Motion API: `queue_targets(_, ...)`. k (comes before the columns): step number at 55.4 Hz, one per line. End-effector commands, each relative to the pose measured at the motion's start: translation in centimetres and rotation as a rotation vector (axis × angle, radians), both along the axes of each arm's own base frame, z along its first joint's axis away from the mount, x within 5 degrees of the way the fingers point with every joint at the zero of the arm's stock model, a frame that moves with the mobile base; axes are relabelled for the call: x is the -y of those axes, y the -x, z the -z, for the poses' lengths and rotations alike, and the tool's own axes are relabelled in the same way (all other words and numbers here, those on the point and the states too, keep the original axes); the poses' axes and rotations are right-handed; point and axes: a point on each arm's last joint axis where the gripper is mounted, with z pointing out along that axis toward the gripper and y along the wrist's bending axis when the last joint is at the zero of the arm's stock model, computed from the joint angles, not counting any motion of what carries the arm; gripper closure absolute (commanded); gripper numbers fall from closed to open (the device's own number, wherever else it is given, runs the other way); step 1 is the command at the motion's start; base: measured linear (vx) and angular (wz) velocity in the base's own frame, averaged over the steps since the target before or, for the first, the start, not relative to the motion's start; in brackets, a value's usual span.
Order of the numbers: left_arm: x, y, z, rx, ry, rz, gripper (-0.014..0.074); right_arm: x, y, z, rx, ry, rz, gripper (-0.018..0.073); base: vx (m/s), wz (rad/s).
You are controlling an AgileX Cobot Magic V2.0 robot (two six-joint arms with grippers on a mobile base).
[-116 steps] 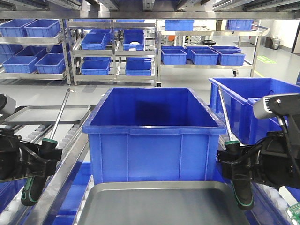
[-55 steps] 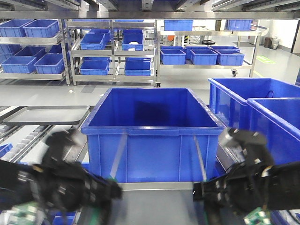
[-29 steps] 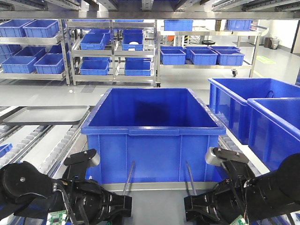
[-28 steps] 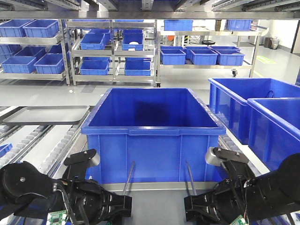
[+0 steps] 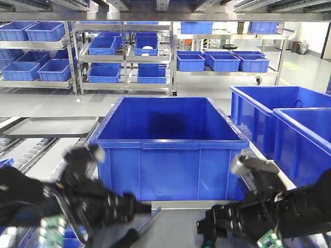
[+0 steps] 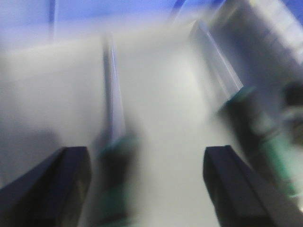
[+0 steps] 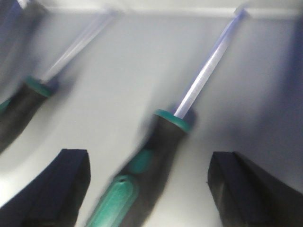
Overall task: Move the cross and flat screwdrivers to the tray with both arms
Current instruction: 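Open both grippers to release the screwdrivers on the tray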
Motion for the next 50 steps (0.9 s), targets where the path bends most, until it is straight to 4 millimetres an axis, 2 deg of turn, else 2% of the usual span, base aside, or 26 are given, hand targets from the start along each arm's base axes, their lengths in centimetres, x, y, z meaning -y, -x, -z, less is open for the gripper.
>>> queue_targets(1, -0.6, 0.7, -4.3, 0.149, 0.090, -0.051, -0.0009, 0.2, 0.1, -2.8, 0.124, -0.046, 0.031, -0.0034, 0.00, 0.00)
queue_targets(6, -0.7, 1.0, -4.9, 0.167, 0.100, -0.054, 0.0015, 0.2, 0.2, -2.9, 0.121, -0.047, 0.028, -0.0034, 0.00, 0.00)
queue_targets(35, -0.8, 0.9, -4.6, 0.173, 0.078, -0.048, 0.0120, 0.2, 0.2, -2.9, 0.115, -0.047, 0.025, -0.0034, 0.00, 0.00)
queue_targets(42, -2.4, 3.0, -5.1, 0.262, 0.006, -0.047, 0.0173, 0.2, 0.2, -2.8, 0.112, -0.046, 0.023, -0.0034, 0.00, 0.00)
queue_targets(50, -6.2, 7.1, -4.5, 0.408, -0.053, -0.148, 0.0297, 0.2, 0.2, -2.8, 0.112, -0.046, 0.023, -0.0034, 0.00, 0.00)
